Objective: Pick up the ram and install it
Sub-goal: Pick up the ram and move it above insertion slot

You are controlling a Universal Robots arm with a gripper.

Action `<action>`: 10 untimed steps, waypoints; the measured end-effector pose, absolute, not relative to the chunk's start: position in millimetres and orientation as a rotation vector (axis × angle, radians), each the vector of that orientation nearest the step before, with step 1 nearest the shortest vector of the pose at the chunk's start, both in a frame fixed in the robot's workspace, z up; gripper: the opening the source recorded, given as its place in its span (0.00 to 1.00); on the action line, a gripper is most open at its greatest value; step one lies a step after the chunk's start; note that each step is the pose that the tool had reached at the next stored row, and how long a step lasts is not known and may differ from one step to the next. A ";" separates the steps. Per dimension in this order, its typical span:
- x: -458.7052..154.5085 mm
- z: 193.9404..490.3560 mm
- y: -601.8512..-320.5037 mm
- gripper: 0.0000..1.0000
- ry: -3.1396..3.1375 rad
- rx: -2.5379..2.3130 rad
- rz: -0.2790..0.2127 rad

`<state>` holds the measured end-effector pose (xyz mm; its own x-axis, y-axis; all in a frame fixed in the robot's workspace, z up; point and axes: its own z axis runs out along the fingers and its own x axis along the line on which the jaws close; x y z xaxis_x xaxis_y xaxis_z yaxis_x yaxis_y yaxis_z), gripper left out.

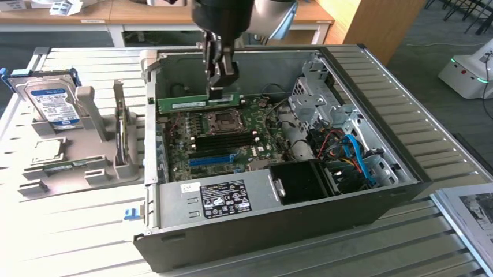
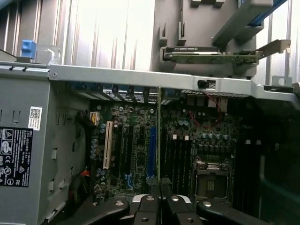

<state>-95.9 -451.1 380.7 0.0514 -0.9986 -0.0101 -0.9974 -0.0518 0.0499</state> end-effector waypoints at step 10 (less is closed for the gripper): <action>-67.5 380.7 -451.2 0.12 -2.143 2.256 -0.065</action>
